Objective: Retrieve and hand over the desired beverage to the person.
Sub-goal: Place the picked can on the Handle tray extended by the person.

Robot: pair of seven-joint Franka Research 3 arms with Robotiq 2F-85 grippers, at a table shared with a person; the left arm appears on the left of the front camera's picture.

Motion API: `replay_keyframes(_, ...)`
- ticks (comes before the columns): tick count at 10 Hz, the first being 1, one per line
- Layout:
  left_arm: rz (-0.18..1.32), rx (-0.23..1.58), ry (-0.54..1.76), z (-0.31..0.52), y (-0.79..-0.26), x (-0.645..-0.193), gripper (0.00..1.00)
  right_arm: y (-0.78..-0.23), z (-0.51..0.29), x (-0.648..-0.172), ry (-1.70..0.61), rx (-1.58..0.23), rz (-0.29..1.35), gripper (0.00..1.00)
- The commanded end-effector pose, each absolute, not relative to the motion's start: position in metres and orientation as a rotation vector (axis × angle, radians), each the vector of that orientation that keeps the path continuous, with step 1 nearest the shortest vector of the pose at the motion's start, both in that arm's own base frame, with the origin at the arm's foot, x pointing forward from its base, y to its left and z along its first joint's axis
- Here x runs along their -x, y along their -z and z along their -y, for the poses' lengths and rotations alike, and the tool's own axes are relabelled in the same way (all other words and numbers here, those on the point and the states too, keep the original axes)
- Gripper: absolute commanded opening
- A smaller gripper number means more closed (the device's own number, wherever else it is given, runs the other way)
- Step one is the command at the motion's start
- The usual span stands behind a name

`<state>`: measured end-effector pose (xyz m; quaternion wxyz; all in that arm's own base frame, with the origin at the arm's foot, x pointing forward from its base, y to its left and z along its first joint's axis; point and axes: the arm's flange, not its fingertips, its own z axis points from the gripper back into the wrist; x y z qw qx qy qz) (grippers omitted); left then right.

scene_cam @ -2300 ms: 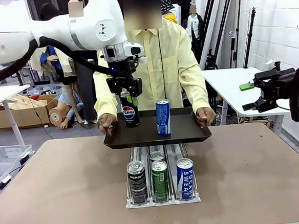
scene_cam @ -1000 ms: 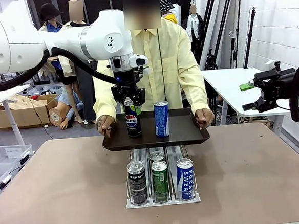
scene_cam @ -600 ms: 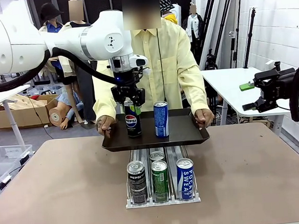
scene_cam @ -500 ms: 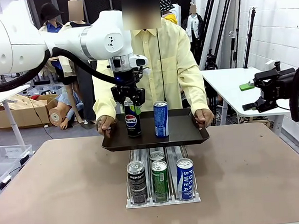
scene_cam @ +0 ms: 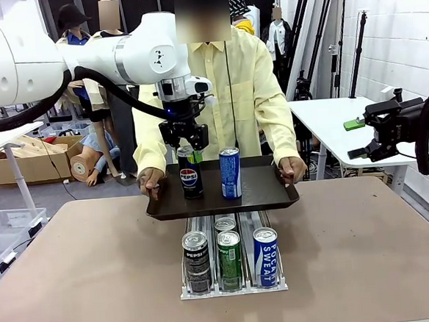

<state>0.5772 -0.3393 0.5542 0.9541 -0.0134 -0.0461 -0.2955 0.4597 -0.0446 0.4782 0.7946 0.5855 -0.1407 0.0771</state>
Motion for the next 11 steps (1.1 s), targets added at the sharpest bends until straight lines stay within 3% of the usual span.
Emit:
replay_keyframes(1, 0.082, 0.02, 0.597, 0.34, -0.563, -0.583, 1.0, -0.478, 0.044, -0.459, -0.167, -1.264, 0.303, 1.0)
replay_keyframes(11, 0.129, 0.054, 0.624, 0.32, -0.612, -0.564, 1.0, -0.478, 0.044, -0.459, -0.167, -1.264, 0.303, 1.0)
